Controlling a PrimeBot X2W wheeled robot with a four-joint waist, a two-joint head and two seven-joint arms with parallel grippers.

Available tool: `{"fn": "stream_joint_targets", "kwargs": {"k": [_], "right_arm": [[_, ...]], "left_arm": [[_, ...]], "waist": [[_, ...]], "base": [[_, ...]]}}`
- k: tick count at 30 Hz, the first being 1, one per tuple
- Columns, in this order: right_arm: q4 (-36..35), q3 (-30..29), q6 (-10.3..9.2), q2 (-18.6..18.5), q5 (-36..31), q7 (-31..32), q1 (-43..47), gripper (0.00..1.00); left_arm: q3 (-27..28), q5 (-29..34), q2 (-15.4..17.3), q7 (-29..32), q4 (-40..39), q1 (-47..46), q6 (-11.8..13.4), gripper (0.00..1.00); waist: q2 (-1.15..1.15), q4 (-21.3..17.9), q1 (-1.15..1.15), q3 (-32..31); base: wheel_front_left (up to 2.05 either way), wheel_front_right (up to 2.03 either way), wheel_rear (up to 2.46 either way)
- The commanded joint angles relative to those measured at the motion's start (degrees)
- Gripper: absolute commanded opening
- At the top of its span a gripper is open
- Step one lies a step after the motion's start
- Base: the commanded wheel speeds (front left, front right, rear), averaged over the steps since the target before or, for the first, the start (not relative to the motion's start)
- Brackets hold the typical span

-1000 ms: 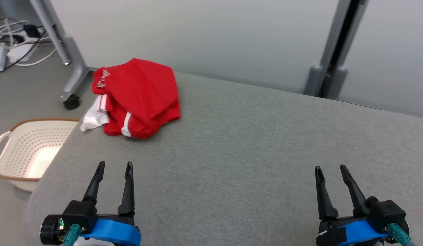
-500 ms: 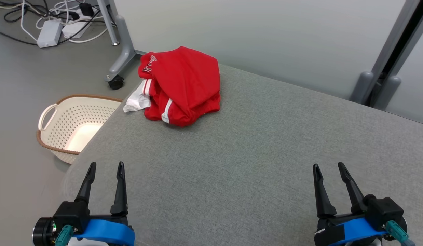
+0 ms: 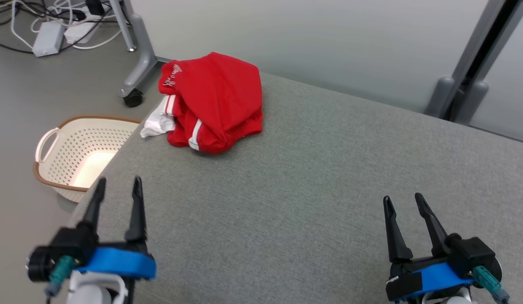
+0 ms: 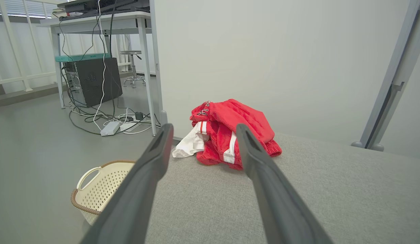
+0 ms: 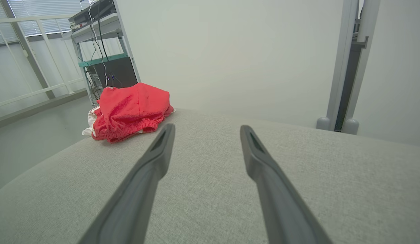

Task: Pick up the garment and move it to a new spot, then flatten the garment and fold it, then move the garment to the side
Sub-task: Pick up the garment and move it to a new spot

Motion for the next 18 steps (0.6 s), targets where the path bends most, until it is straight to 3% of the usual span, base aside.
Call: {"fn": "stream_joint_targets", "kwargs": {"k": [1,7,14,18], "right_arm": [[-0.3,-0.2,0.01,-0.2,-0.6,0.0,-1.1,1.0],[-2.1,-0.5,0.01,-0.2,-3.2,0.0,-3.6,1.0],[-5.7,-1.2,0.01,-0.2,-5.8,0.0,-6.7,1.0],[-7.6,-2.0,0.0,-0.2,-7.0,0.0,-7.5,1.0]], "left_arm": [[0.8,-0.4,1.1,-0.2,0.4,-2.8,-0.5,1.0],[3.8,-2.6,5.9,0.1,5.4,-15.6,-2.4,1.0],[6.9,-7.6,12.1,4.6,14.0,-30.3,-4.2,1.0],[7.7,-9.3,13.8,6.3,18.2,-35.1,-4.6,1.0]], "waist": [[0.0,-1.5,0.0,1.4],[0.0,-6.4,0.0,6.4],[0.0,-12.1,0.0,13.9],[0.0,-13.8,0.0,16.9]], "base": [[0.0,0.0,0.0],[0.0,0.0,0.0],[0.0,0.0,0.0],[0.0,0.0,0.0]]}}
